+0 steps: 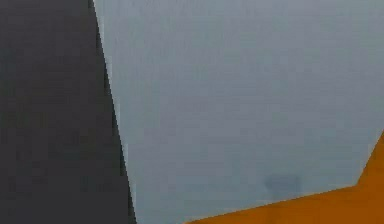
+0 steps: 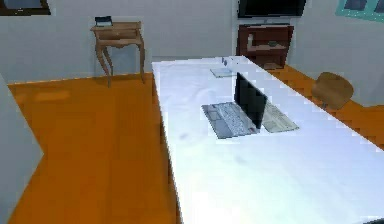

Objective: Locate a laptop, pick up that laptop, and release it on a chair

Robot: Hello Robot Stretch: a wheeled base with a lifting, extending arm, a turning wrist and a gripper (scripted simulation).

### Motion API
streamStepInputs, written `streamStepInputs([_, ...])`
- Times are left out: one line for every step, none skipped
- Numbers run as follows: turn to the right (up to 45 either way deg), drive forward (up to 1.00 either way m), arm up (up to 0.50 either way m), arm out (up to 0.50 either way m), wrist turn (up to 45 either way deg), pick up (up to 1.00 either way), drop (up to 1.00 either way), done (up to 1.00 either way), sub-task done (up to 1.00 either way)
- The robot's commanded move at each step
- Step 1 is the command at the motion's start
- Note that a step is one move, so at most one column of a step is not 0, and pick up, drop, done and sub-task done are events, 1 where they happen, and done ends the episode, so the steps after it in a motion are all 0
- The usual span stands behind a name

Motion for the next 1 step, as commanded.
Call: streamStepInputs([30.0, 0.0, 0.0, 0.0, 0.0, 0.0, 0.0, 0.0, 0.0])
